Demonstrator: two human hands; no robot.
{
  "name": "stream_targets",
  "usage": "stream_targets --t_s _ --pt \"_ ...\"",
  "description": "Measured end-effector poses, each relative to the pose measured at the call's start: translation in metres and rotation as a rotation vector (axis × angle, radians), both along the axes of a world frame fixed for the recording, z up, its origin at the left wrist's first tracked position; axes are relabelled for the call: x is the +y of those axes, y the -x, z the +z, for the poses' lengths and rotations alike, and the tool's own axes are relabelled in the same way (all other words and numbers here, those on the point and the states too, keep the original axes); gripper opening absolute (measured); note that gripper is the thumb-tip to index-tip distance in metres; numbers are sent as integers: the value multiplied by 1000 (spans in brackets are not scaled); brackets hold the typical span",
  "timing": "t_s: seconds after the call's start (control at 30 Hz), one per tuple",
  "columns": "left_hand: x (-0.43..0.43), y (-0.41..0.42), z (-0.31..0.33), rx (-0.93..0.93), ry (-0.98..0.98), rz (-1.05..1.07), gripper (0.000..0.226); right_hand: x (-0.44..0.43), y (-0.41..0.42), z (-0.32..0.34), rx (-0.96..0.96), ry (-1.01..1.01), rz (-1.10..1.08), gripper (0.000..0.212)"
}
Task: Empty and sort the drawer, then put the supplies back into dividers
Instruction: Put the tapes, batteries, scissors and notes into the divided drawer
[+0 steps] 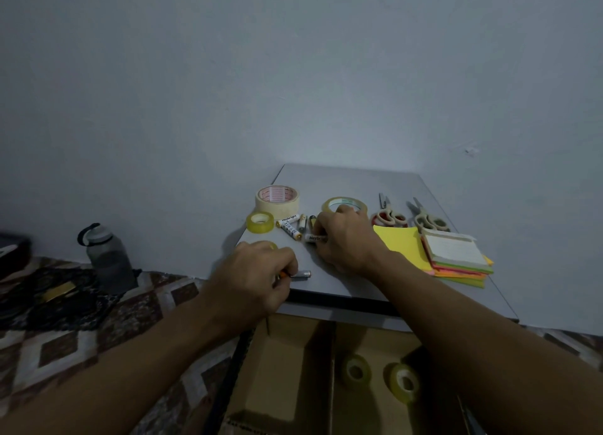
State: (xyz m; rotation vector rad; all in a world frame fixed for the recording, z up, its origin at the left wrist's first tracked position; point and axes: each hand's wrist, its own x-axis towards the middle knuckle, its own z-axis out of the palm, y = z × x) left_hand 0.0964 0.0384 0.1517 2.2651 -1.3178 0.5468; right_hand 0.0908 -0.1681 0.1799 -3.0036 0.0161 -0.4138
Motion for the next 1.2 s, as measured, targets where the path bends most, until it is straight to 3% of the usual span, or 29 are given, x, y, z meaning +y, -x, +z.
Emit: stream_targets --t_s 0.07,0.2,0.47,0.83,1.2 --pt "4 5 0 15 37 27 5 1 1 -1 -17 -63 2 40" --pt "14 19 0 70 143 78 9 9 8 2 -104 -150 53 18" --pt "33 71 -8 350 347 202 16 15 41 10 -255 -296 59 14" --pt "54 144 -48 713 225 373 18 21 126 -10 -232 -602 -24 10" --pt "44 171 -87 942 -42 482 13 34 175 -44 -136 -710 -34 11"
